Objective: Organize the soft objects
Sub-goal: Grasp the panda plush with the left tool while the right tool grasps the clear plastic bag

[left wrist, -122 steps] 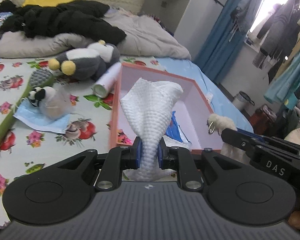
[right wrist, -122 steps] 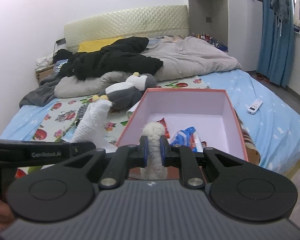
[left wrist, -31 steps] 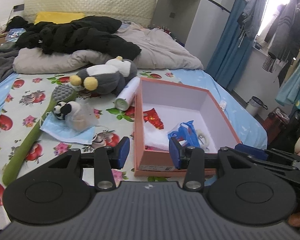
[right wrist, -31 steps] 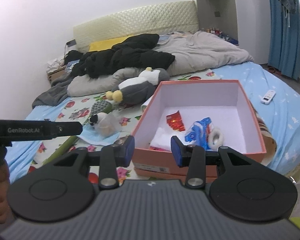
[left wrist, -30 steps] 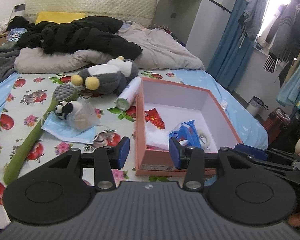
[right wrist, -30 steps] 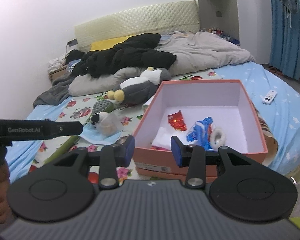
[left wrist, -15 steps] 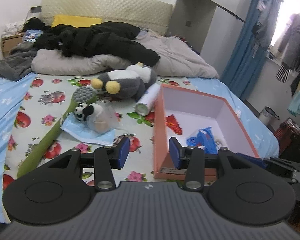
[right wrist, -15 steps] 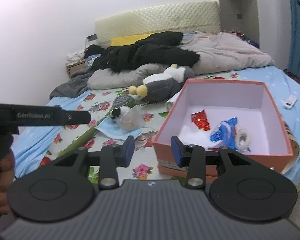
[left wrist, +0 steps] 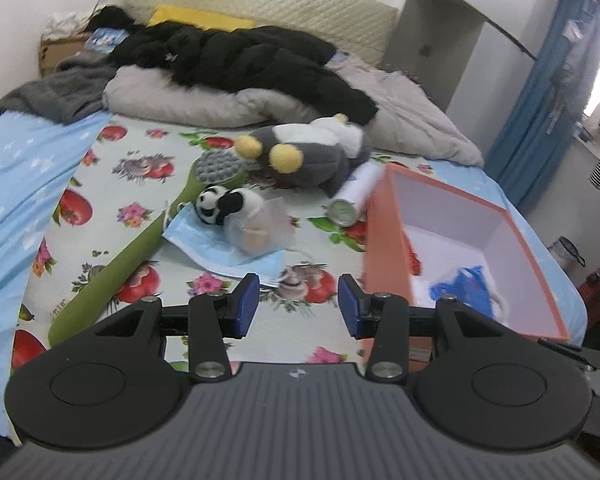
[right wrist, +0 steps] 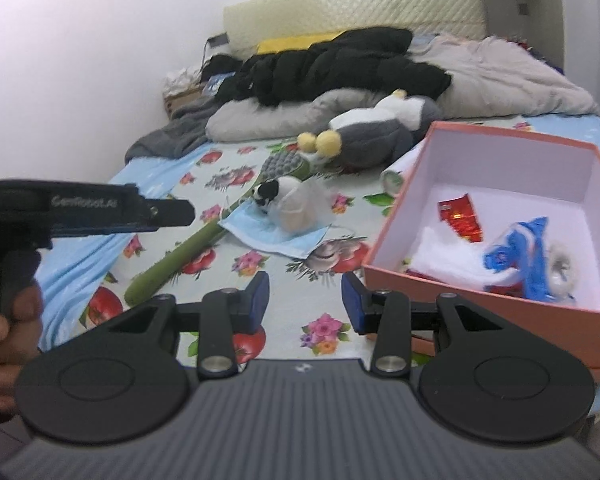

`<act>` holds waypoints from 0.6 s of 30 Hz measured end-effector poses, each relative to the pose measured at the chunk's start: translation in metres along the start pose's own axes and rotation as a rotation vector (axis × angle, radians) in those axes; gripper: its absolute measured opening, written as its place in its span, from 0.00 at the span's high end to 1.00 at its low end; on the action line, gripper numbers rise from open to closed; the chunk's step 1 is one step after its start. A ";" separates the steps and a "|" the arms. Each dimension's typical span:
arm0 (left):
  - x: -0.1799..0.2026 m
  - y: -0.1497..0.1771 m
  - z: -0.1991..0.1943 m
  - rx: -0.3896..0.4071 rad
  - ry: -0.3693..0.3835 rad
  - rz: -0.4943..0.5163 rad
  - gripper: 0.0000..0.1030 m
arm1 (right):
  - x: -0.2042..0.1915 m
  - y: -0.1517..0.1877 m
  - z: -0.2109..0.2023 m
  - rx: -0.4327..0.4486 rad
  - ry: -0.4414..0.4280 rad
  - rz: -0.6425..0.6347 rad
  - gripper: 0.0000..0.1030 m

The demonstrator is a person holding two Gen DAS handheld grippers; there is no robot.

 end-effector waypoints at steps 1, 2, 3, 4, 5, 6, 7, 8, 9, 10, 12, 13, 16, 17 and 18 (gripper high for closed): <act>-0.007 -0.002 0.007 -0.003 -0.005 -0.015 0.52 | -0.003 -0.001 0.008 -0.010 -0.007 -0.010 0.58; -0.015 -0.004 0.014 -0.007 -0.010 -0.034 0.52 | -0.006 -0.002 0.016 -0.017 -0.015 -0.020 0.58; -0.022 -0.006 0.022 -0.011 -0.013 -0.052 0.52 | -0.008 -0.003 0.022 -0.022 -0.022 -0.028 0.58; -0.030 -0.008 0.030 -0.016 -0.016 -0.070 0.52 | -0.011 -0.005 0.032 -0.031 -0.027 -0.035 0.58; -0.037 -0.011 0.038 -0.020 -0.018 -0.084 0.52 | -0.014 -0.006 0.040 -0.040 -0.034 -0.040 0.58; -0.043 -0.014 0.046 -0.022 -0.017 -0.098 0.52 | -0.016 -0.008 0.048 -0.045 -0.041 -0.044 0.58; -0.049 -0.017 0.053 -0.024 -0.016 -0.109 0.52 | -0.020 -0.010 0.057 -0.049 -0.048 -0.049 0.58; -0.054 -0.021 0.061 -0.025 -0.014 -0.120 0.52 | -0.023 -0.012 0.065 -0.051 -0.052 -0.057 0.58; -0.059 -0.025 0.069 -0.023 -0.011 -0.128 0.52 | -0.026 -0.014 0.074 -0.052 -0.055 -0.064 0.58; -0.064 -0.029 0.078 -0.023 -0.010 -0.133 0.52 | -0.027 -0.015 0.082 -0.054 -0.055 -0.070 0.58; -0.073 -0.037 0.093 -0.024 -0.014 -0.140 0.52 | -0.033 -0.019 0.101 -0.061 -0.056 -0.085 0.58; -0.077 -0.041 0.101 -0.023 -0.013 -0.145 0.52 | -0.035 -0.021 0.110 -0.066 -0.053 -0.092 0.58; -0.090 -0.053 0.123 -0.026 0.006 -0.181 0.52 | -0.038 -0.025 0.139 -0.085 -0.044 -0.110 0.57; -0.094 -0.056 0.131 -0.029 0.014 -0.195 0.52 | -0.038 -0.026 0.146 -0.092 -0.039 -0.113 0.48; -0.097 -0.059 0.138 -0.034 0.024 -0.210 0.52 | -0.038 -0.026 0.156 -0.099 -0.032 -0.117 0.38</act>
Point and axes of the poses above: each gripper's, at about its wrist camera, not at the fingertips, and z roughly the way its jaws point, x to its right, y to its underside, the point moved 3 cm from there along z, roughly the way its jaws point, and after that the axes turned 1 degree about -z, right-handed, at the moved point
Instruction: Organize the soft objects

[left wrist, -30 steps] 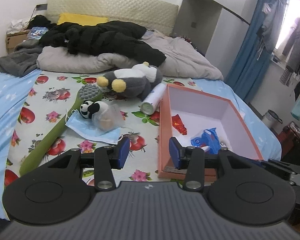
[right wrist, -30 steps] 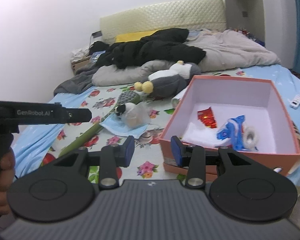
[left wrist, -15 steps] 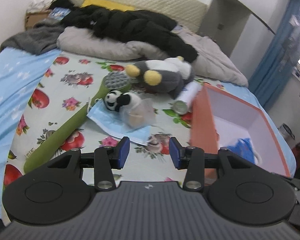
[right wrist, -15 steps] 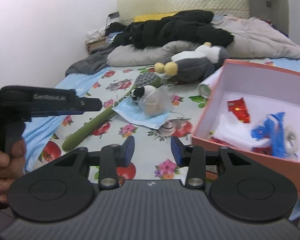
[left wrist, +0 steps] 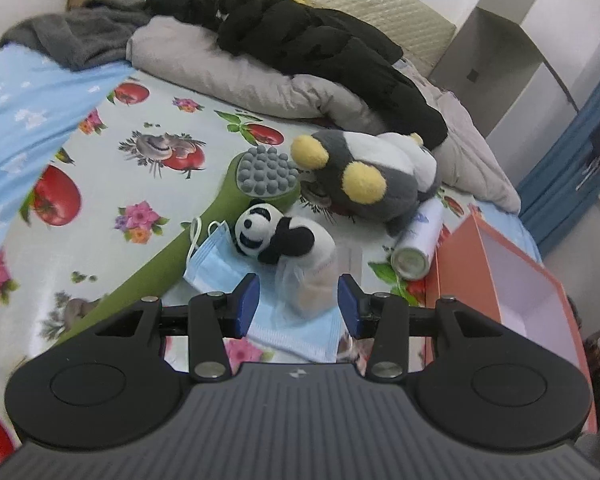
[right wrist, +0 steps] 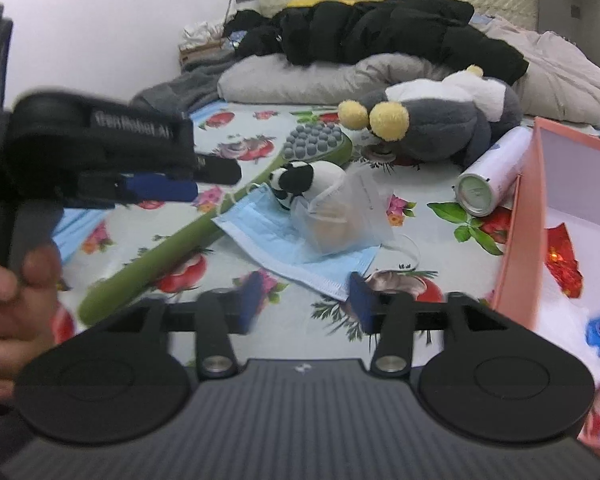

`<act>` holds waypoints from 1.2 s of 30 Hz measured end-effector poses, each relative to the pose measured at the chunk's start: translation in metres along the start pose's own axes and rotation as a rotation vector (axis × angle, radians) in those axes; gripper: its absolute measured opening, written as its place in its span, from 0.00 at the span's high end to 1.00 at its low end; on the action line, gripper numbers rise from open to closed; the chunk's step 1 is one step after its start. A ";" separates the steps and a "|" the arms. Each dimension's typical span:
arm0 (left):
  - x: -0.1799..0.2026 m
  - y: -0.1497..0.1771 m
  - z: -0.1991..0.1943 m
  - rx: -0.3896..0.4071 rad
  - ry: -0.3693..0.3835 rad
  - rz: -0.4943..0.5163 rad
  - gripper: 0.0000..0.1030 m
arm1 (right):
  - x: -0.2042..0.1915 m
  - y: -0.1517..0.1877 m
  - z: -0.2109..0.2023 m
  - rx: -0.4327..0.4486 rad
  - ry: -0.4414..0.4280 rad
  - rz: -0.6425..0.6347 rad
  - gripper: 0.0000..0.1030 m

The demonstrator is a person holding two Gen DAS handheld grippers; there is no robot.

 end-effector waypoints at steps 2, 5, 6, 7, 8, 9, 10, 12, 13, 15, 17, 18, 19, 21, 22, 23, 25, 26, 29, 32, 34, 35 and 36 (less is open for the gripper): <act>-0.006 -0.008 0.015 -0.012 0.027 -0.028 0.52 | 0.001 -0.002 0.017 -0.007 0.014 -0.005 0.35; -0.011 -0.017 0.038 -0.026 0.052 -0.059 0.52 | 0.006 -0.007 0.040 -0.017 0.027 0.006 0.35; -0.013 -0.020 0.045 -0.029 0.057 -0.064 0.52 | 0.008 -0.009 0.048 -0.021 0.033 0.011 0.35; -0.014 -0.022 0.050 -0.031 0.062 -0.068 0.52 | 0.009 -0.011 0.055 -0.021 0.037 0.008 0.35; -0.016 -0.025 0.057 -0.034 0.067 -0.075 0.52 | 0.009 -0.013 0.062 -0.012 0.044 -0.003 0.35; -0.018 -0.027 0.064 -0.037 0.076 -0.084 0.52 | 0.009 -0.015 0.069 -0.004 0.056 -0.013 0.35; -0.020 -0.030 0.071 -0.041 0.089 -0.092 0.52 | 0.008 -0.016 0.076 0.001 0.068 -0.022 0.35; -0.022 -0.032 0.082 -0.053 0.109 -0.099 0.52 | 0.007 -0.018 0.089 -0.002 0.076 -0.034 0.35; -0.024 -0.033 0.089 -0.058 0.104 -0.102 0.52 | 0.007 -0.018 0.095 -0.004 0.075 -0.039 0.35; -0.026 -0.034 0.096 -0.063 0.099 -0.102 0.52 | 0.006 -0.019 0.106 -0.002 0.082 -0.061 0.35; -0.027 -0.035 0.104 -0.077 0.114 -0.107 0.52 | 0.004 -0.017 0.116 -0.004 0.100 -0.103 0.35; -0.028 -0.035 0.109 -0.088 0.118 -0.110 0.52 | 0.004 -0.017 0.121 -0.009 0.105 -0.119 0.35; -0.029 -0.034 0.112 -0.092 0.119 -0.116 0.52 | 0.004 -0.017 0.126 -0.013 0.108 -0.128 0.36; -0.029 -0.033 0.116 -0.094 0.125 -0.122 0.52 | 0.004 -0.015 0.132 -0.022 0.108 -0.134 0.36; -0.029 -0.033 0.117 -0.094 0.126 -0.123 0.53 | 0.004 -0.015 0.134 -0.020 0.109 -0.136 0.37; -0.029 -0.032 0.118 -0.095 0.121 -0.126 0.56 | 0.004 -0.016 0.135 -0.018 0.116 -0.140 0.43; -0.029 -0.032 0.119 -0.092 0.120 -0.129 0.63 | 0.005 -0.016 0.135 -0.017 0.129 -0.144 0.49; -0.029 -0.032 0.117 -0.086 0.122 -0.132 0.66 | 0.005 -0.016 0.136 -0.021 0.132 -0.142 0.53; -0.029 -0.033 0.112 -0.066 0.109 -0.129 0.70 | 0.007 -0.018 0.131 -0.025 0.131 -0.124 0.65; -0.028 -0.033 0.104 -0.053 0.113 -0.137 0.73 | 0.007 -0.019 0.122 -0.014 0.135 -0.120 0.69; -0.027 -0.034 0.097 -0.041 0.117 -0.142 0.74 | 0.004 -0.020 0.113 0.000 0.137 -0.132 0.71; -0.026 -0.034 0.093 -0.034 0.120 -0.142 0.74 | 0.003 -0.021 0.109 0.005 0.141 -0.136 0.71; -0.024 -0.035 0.088 -0.025 0.123 -0.141 0.74 | 0.002 -0.022 0.104 0.013 0.145 -0.138 0.72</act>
Point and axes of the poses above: each gripper's, at about its wrist camera, not at the fingertips, and z roughly the way its jaws point, x to its right, y to its underside, the point moved 3 cm from there along z, roughly the way its jaws point, and after that the axes turned 1 degree about -z, right-handed, at the moved point
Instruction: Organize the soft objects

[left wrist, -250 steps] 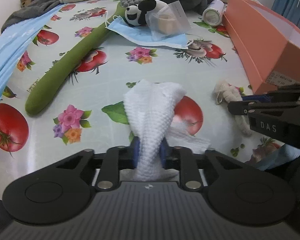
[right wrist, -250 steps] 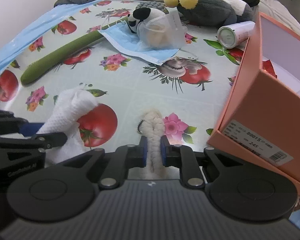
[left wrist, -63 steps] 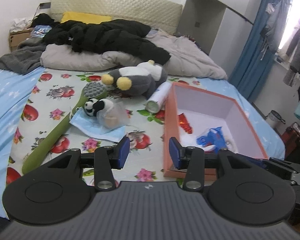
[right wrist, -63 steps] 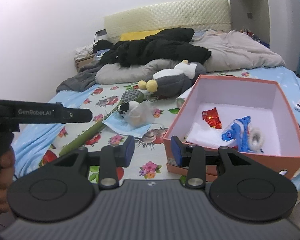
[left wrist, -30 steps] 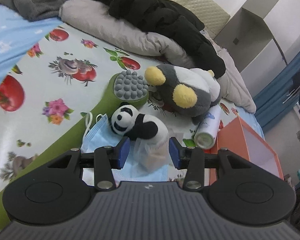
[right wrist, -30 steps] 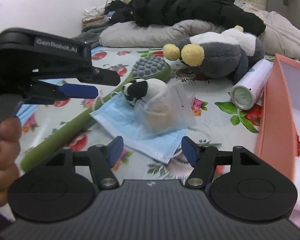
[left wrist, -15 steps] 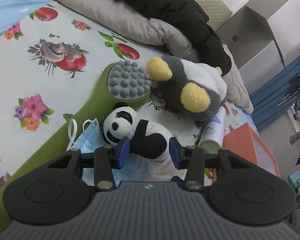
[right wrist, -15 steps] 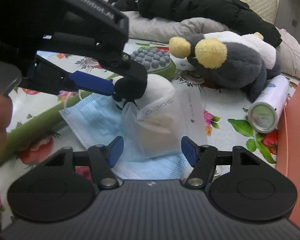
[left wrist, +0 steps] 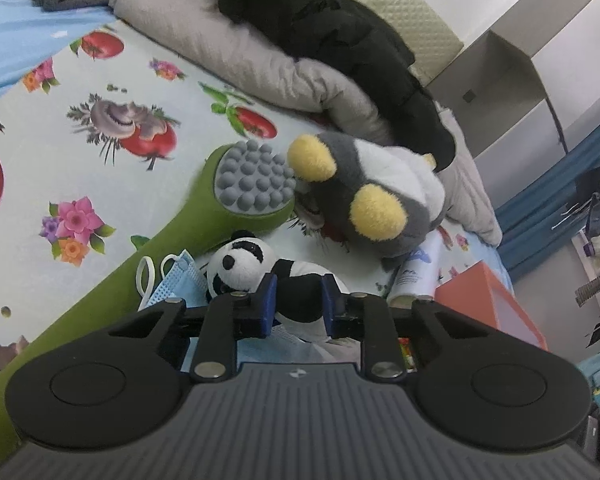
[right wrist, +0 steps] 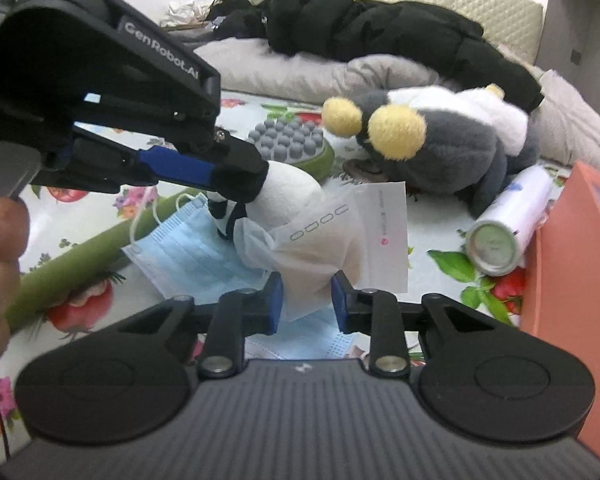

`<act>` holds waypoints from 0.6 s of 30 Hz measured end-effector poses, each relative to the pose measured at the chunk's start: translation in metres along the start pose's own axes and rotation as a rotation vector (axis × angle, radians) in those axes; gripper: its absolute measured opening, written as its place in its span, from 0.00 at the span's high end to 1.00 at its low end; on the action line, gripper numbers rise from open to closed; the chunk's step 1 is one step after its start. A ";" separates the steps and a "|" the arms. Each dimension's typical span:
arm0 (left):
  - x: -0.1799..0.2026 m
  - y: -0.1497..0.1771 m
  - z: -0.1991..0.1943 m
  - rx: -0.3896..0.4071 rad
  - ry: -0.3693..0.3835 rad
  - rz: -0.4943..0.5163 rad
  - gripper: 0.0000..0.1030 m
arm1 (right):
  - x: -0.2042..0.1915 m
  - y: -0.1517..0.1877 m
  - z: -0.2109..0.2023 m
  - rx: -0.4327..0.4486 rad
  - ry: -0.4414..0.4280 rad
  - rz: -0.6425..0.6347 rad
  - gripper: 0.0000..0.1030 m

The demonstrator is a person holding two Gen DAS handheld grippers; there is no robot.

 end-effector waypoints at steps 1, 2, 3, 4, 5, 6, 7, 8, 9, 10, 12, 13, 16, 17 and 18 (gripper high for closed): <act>0.003 0.000 -0.006 0.008 0.005 0.004 0.74 | 0.000 -0.001 -0.005 0.007 0.005 -0.001 0.72; 0.006 0.000 -0.011 0.014 0.013 0.009 0.74 | 0.000 -0.001 -0.012 0.015 0.010 -0.001 0.73; 0.009 0.001 -0.017 0.021 0.021 0.013 0.74 | 0.000 -0.002 -0.018 0.021 0.013 -0.001 0.73; 0.012 0.002 -0.023 0.026 0.028 0.015 0.74 | 0.001 -0.002 -0.024 0.026 0.018 0.000 0.73; 0.015 0.003 -0.029 0.032 0.035 0.018 0.74 | 0.001 -0.002 -0.031 0.031 0.023 -0.002 0.73; 0.017 0.004 -0.037 0.038 0.041 0.021 0.74 | 0.001 -0.002 -0.037 0.036 0.028 -0.006 0.73; 0.019 0.007 -0.044 0.042 0.048 0.024 0.74 | 0.002 -0.001 -0.042 0.040 0.031 -0.011 0.73; 0.021 0.010 -0.051 0.043 0.055 0.028 0.74 | 0.002 0.000 -0.048 0.042 0.034 -0.017 0.73; 0.022 0.014 -0.058 0.042 0.059 0.034 0.74 | 0.001 0.002 -0.055 0.044 0.037 -0.022 0.73; 0.023 0.018 -0.065 0.039 0.060 0.041 0.74 | 0.000 0.004 -0.061 0.044 0.038 -0.026 0.73; 0.023 0.027 -0.078 0.034 0.060 0.057 0.74 | -0.004 0.011 -0.074 0.038 0.035 -0.037 0.73; 0.021 0.031 -0.086 0.035 0.064 0.054 0.74 | -0.006 0.015 -0.080 0.035 0.031 -0.042 0.73; 0.015 0.046 -0.103 0.022 0.074 0.045 0.74 | -0.011 0.027 -0.098 0.023 0.024 -0.056 0.73; 0.013 0.052 -0.109 0.023 0.061 0.054 0.74 | -0.013 0.030 -0.103 0.023 0.024 -0.058 0.73; 0.010 0.059 -0.115 0.020 0.046 0.059 0.74 | -0.014 0.034 -0.109 0.020 0.026 -0.062 0.73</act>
Point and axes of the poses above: each gripper's, at about its wrist camera, not at the fingertips, and z roughly the way its jaws point, x to its right, y to its underside, the point moved 3 cm from there along z, roughly the way its jaws point, and after that the axes turned 1 degree about -z, right-handed, at the moved point
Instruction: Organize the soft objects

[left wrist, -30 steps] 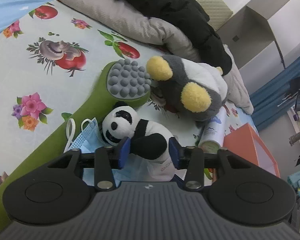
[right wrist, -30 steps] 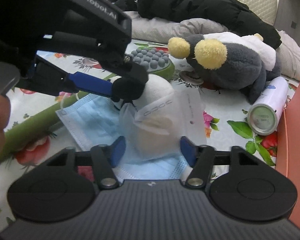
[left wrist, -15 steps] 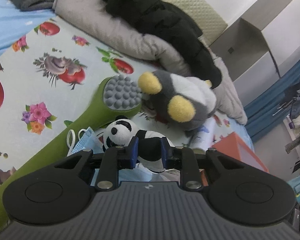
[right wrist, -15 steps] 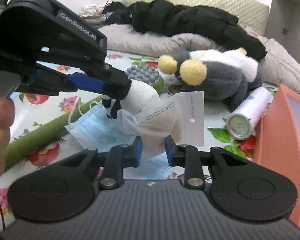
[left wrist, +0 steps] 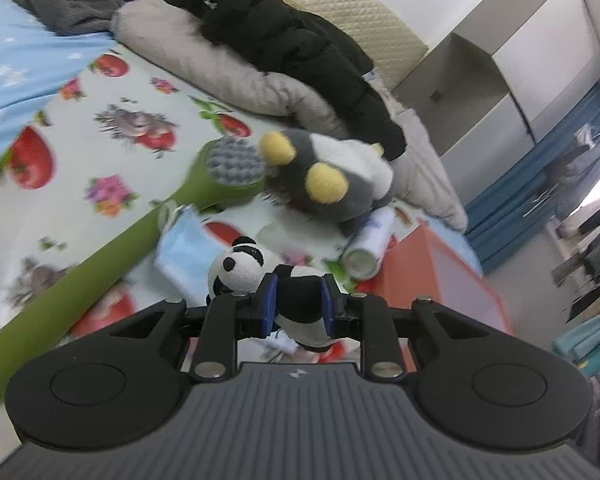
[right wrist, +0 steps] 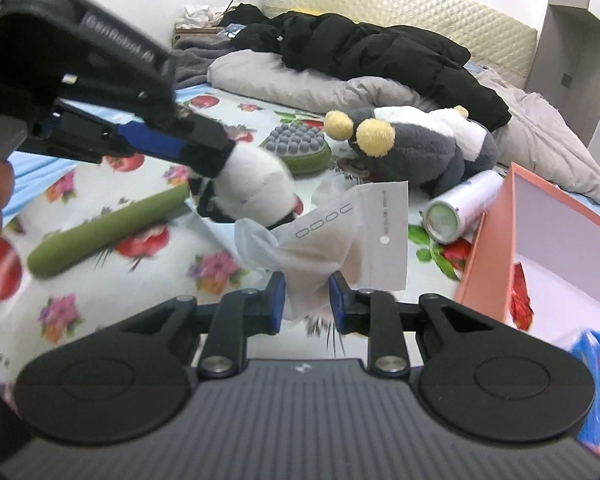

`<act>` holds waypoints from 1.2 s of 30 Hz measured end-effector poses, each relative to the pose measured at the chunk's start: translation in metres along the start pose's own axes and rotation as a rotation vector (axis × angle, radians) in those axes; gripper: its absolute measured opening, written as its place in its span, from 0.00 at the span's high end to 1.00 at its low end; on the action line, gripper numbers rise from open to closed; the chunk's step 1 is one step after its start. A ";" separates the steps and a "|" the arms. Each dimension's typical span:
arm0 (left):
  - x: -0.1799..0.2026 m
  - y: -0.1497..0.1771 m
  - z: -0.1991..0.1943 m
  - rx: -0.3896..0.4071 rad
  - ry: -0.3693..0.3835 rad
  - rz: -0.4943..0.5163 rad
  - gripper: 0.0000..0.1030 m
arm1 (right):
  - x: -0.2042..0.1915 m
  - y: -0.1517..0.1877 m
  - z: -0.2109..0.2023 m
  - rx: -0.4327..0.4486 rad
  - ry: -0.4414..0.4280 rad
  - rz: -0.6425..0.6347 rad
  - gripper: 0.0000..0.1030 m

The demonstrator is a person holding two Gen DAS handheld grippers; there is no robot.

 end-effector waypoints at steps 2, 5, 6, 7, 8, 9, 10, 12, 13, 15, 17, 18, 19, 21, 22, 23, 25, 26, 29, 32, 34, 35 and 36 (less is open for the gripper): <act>-0.006 0.016 -0.008 -0.026 -0.023 0.003 0.74 | -0.002 0.007 -0.009 -0.010 0.004 -0.011 0.73; -0.022 0.038 -0.016 -0.064 -0.040 -0.034 0.74 | -0.003 0.019 -0.019 -0.051 0.004 -0.009 0.73; -0.026 0.044 -0.019 -0.075 -0.045 -0.042 0.74 | -0.004 0.023 -0.021 -0.064 0.001 -0.012 0.73; -0.030 0.050 -0.022 -0.082 -0.050 -0.048 0.74 | -0.005 0.027 -0.023 -0.074 0.001 -0.018 0.73; -0.035 0.057 -0.026 -0.087 -0.057 -0.055 0.74 | -0.007 0.030 -0.024 -0.083 0.000 -0.026 0.73; -0.038 0.062 -0.030 -0.092 -0.060 -0.060 0.74 | -0.009 0.034 -0.025 -0.099 -0.008 -0.037 0.74; -0.041 0.067 -0.035 -0.096 -0.056 -0.065 0.74 | -0.012 0.038 -0.026 -0.117 -0.020 -0.043 0.74; -0.045 0.074 -0.040 -0.105 -0.062 -0.068 0.74 | -0.015 0.044 -0.027 -0.139 -0.031 -0.045 0.74; -0.046 0.077 -0.044 -0.104 -0.076 -0.057 0.73 | -0.018 0.048 -0.027 -0.152 -0.033 -0.051 0.74; -0.045 0.081 -0.048 -0.109 -0.105 -0.029 0.73 | -0.022 0.053 -0.026 -0.172 -0.043 -0.049 0.74; -0.046 0.085 -0.052 -0.120 -0.120 -0.019 0.72 | -0.026 0.058 -0.026 -0.195 -0.062 -0.036 0.74; -0.047 0.087 -0.054 -0.125 -0.124 -0.022 0.71 | -0.027 0.058 -0.026 -0.198 -0.070 -0.032 0.74; -0.047 0.089 -0.056 -0.130 -0.131 -0.022 0.69 | -0.029 0.058 -0.027 -0.197 -0.077 -0.028 0.74; -0.047 0.091 -0.060 -0.132 -0.151 -0.017 0.62 | -0.030 0.059 -0.029 -0.194 -0.099 -0.013 0.70; -0.047 0.092 -0.062 -0.131 -0.158 -0.021 0.53 | -0.029 0.058 -0.029 -0.192 -0.109 0.001 0.68; -0.047 0.093 -0.064 -0.130 -0.162 -0.028 0.44 | -0.028 0.058 -0.031 -0.190 -0.112 0.013 0.64; -0.047 0.093 -0.067 -0.121 -0.169 -0.040 0.36 | -0.024 0.058 -0.031 -0.189 -0.117 0.044 0.58; -0.048 0.093 -0.069 -0.113 -0.181 -0.046 0.35 | -0.022 0.057 -0.030 -0.186 -0.119 0.055 0.53; -0.048 0.093 -0.072 -0.106 -0.179 -0.076 0.34 | -0.017 0.056 -0.027 -0.158 -0.099 0.063 0.46; -0.050 0.096 -0.071 -0.102 -0.177 -0.137 0.34 | -0.014 0.056 -0.018 -0.143 -0.102 0.062 0.45; -0.050 0.099 -0.070 -0.100 -0.189 -0.162 0.34 | -0.013 0.057 -0.011 -0.145 -0.117 0.062 0.45; -0.049 0.100 -0.070 -0.099 -0.197 -0.170 0.34 | -0.013 0.058 -0.006 -0.148 -0.115 0.056 0.45; -0.048 0.102 -0.069 -0.097 -0.206 -0.178 0.34 | -0.013 0.059 -0.003 -0.149 -0.110 0.048 0.45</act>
Point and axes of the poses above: each gripper's, at about its wrist camera, not at the fingertips, and z roughly the way its jaws point, x to its right, y to its underside, the point moved 3 cm from there along z, roughly the way its jaws point, and after that the axes turned 1 degree about -z, right-handed, at the moved point
